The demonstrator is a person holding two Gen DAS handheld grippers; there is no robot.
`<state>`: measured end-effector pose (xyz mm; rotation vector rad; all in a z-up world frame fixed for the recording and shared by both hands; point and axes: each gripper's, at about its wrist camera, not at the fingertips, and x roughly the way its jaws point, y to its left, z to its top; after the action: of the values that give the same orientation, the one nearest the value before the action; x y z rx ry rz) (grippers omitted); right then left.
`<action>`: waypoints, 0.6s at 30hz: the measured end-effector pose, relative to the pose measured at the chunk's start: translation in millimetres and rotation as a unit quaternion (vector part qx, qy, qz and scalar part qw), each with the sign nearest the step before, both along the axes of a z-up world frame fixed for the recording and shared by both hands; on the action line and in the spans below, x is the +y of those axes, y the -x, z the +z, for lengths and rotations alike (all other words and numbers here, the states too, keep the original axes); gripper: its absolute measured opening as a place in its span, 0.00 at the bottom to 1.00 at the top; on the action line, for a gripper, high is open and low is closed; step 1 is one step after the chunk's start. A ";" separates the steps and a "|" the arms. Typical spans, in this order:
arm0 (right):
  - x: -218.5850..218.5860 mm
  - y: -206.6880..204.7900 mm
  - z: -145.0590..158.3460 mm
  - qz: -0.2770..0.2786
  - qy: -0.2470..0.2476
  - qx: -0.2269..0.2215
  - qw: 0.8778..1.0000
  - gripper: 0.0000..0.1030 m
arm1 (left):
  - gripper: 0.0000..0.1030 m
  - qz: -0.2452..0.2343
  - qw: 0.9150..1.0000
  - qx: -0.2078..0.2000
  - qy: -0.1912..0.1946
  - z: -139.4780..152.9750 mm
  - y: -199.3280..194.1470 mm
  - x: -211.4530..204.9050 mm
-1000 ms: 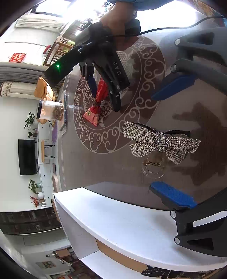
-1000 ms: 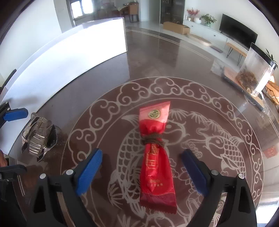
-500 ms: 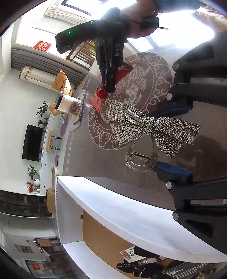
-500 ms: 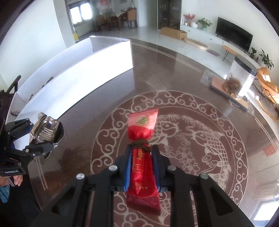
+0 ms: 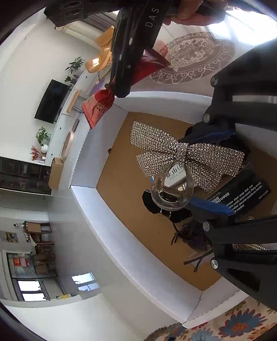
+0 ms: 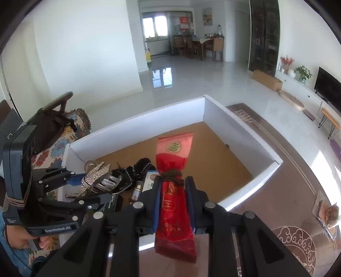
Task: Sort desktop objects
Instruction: 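Carry the red bag and bow clip into the white bin and open both tools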
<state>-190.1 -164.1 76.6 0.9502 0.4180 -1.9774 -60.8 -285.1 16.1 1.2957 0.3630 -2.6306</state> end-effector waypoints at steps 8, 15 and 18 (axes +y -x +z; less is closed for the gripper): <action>-65.4 38.0 -79.4 -0.008 -0.086 -0.050 0.995 0.51 | 0.78 0.036 0.998 -0.058 -0.012 -33.8 14.5 -15.4; -34.2 49.7 -54.5 -0.044 -0.065 -0.056 0.995 0.87 | 0.98 0.085 0.996 -0.002 0.005 -1.8 -7.3 -17.2; -23.1 42.0 -35.3 -0.047 -0.079 -0.035 0.995 0.98 | 0.99 0.107 0.994 0.015 -0.002 11.0 -16.1 -12.8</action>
<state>-232.1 -187.2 41.3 1.1534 0.5040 -2.0122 -44.6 -297.9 27.1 1.1494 0.4817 -2.4739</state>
